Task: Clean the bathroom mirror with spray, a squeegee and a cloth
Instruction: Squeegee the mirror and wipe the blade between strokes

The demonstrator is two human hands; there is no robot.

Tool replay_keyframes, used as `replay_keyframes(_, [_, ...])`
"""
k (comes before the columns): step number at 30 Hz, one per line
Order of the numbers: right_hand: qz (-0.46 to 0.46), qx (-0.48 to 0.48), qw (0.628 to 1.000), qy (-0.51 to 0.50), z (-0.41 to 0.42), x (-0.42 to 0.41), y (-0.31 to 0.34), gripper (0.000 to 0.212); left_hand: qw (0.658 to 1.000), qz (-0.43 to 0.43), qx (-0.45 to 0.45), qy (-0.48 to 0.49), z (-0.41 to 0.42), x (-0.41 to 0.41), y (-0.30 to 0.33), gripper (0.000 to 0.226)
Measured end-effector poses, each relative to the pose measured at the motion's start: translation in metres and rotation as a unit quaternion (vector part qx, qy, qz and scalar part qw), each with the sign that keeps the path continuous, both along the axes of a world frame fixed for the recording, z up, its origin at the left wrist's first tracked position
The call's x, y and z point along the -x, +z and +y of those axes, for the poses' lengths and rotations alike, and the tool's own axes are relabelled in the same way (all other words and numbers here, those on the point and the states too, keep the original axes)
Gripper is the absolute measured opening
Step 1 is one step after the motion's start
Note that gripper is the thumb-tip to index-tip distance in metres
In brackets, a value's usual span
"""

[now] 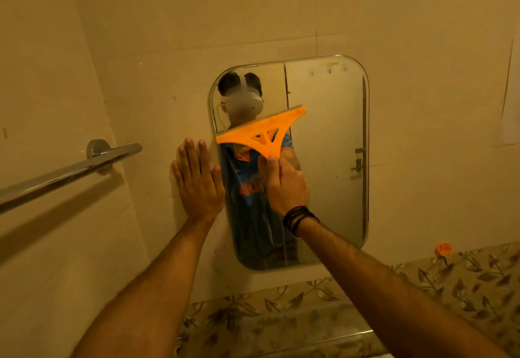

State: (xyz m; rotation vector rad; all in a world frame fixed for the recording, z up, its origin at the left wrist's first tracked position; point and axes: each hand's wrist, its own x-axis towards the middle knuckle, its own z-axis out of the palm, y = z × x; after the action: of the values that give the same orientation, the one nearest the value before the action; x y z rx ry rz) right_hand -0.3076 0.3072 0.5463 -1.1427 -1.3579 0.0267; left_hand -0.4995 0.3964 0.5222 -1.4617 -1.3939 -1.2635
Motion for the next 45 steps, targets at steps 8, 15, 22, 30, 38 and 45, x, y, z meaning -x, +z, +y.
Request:
replay_keyframes(8, [0.008,0.035,0.999,0.002,-0.003,0.001,-0.106,0.041,1.0,-0.006,-0.016,-0.014,0.002,0.001,-0.002,0.062])
replay_keyframes(15, [-0.009,0.079,0.997,0.011,-0.022,-0.007,-0.159,0.046,1.0,-0.009,-0.022,-0.02,0.0,0.0,-0.002,0.061])
replay_keyframes(22, [0.06,0.009,0.997,0.043,-0.019,-0.008,-0.067,0.04,0.999,-0.012,-0.03,-0.02,0.0,-0.001,-0.003,0.062])
replay_keyframes(30, [0.006,0.006,1.0,0.027,0.003,-0.01,-0.025,0.038,0.999,-0.008,-0.034,-0.007,0.005,0.002,-0.005,0.061])
replay_keyframes(38, [0.002,0.066,0.998,0.011,-0.005,-0.009,-0.152,0.045,0.999,-0.012,-0.028,-0.022,0.002,0.0,-0.004,0.06])
replay_keyframes(45, [0.025,0.088,0.995,0.031,-0.021,-0.01,-0.194,0.049,0.999,-0.015,-0.014,-0.027,-0.003,0.001,-0.026,0.06])
